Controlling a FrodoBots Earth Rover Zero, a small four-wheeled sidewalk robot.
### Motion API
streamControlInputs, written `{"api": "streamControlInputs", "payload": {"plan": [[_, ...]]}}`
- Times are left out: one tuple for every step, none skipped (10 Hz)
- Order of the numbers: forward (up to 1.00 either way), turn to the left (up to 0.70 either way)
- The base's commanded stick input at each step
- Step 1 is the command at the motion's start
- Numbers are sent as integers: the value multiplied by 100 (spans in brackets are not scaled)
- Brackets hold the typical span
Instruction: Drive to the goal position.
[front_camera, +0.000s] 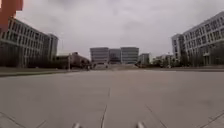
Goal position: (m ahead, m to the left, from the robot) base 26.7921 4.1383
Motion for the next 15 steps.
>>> {"api": "streamControlInputs", "payload": {"plan": [[85,0],[85,0],[85,0],[85,0],[85,0],[85,0],[85,0],[85,0],[85,0],[85,0],[85,0],[85,0],[85,0],[85,0],[85,0]]}}
